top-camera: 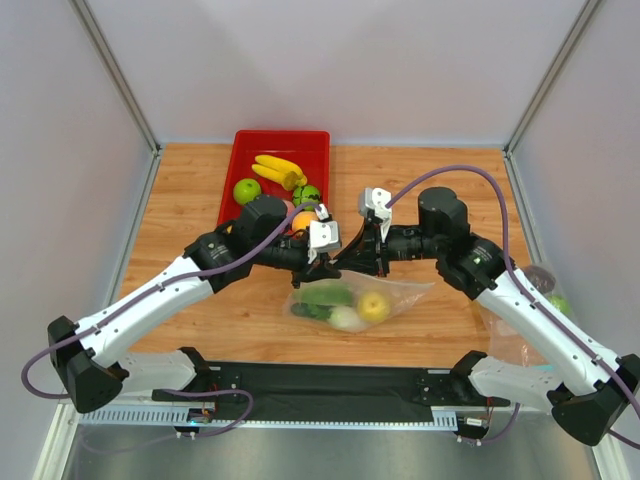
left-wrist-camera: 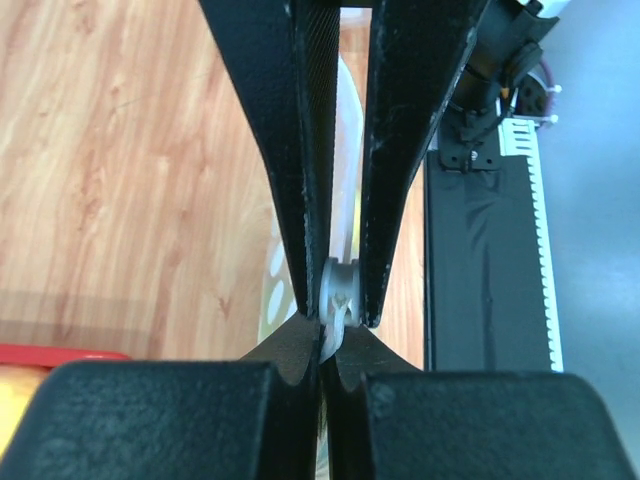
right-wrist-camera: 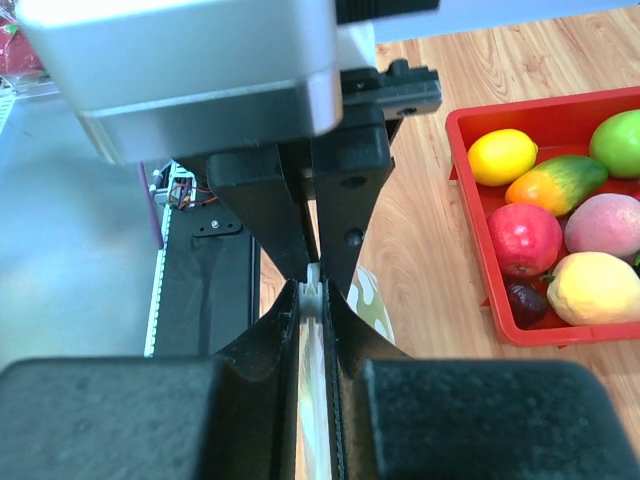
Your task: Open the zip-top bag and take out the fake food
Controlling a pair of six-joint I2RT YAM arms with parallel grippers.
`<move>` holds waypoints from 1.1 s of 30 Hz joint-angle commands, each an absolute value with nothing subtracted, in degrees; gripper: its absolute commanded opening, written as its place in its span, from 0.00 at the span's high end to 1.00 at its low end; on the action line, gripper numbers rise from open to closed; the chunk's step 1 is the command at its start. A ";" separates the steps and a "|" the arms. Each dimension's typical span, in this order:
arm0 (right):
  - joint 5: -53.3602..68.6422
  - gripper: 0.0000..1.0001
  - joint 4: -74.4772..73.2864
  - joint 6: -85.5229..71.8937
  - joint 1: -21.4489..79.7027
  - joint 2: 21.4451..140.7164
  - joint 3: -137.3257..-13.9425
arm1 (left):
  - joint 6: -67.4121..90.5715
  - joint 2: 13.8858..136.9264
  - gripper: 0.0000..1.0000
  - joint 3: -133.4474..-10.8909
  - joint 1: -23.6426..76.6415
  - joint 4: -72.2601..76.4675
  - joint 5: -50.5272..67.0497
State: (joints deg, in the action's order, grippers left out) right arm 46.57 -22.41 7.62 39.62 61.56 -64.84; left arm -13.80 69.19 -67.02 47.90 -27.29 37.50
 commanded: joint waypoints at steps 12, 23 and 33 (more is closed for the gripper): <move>44.47 1.00 -24.43 9.84 39.90 62.23 -66.18 | -14.41 62.93 1.00 -64.78 47.64 -20.65 30.94; 40.00 1.00 -23.91 9.76 39.82 61.44 -65.13 | -12.14 60.56 1.00 -62.67 46.85 -17.93 22.78; 37.18 1.00 -23.29 8.96 39.90 61.08 -63.81 | -9.85 58.71 1.00 -59.77 45.70 -14.94 16.44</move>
State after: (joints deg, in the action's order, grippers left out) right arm 38.48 -22.44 9.06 39.72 61.89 -64.49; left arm -11.18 60.55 -59.88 47.07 -18.74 21.30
